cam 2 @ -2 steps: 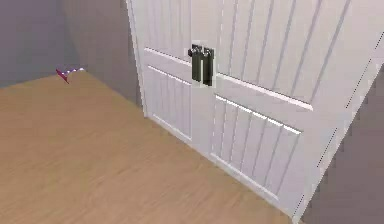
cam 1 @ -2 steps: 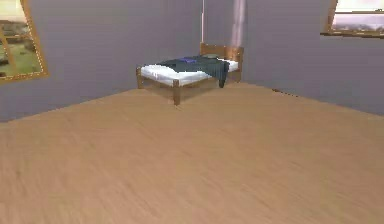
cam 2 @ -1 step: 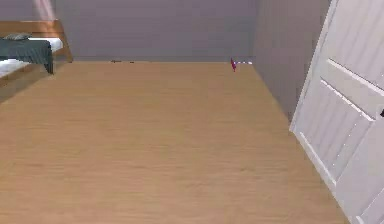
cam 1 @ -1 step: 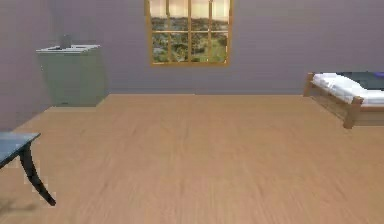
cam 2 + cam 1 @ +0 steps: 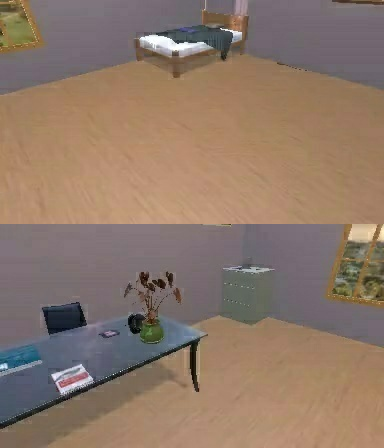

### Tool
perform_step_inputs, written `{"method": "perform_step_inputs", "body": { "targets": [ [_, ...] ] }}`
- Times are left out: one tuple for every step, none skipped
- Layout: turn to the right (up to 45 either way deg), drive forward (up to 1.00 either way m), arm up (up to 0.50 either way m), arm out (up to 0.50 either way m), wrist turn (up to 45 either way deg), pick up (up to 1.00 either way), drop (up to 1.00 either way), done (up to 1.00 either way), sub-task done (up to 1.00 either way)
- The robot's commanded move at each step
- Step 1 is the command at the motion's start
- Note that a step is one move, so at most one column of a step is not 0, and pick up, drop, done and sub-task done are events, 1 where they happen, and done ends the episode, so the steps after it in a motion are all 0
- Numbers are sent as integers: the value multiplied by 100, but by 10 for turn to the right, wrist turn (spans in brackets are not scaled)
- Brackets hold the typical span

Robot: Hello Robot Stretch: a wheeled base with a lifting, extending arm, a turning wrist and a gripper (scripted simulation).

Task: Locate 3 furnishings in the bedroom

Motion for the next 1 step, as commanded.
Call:
{"method": "perform_step_inputs", "body": {
  "targets": [
    [-420, 0, 0, 0, 0, 0, 0, 0, 0]
  ]
}}
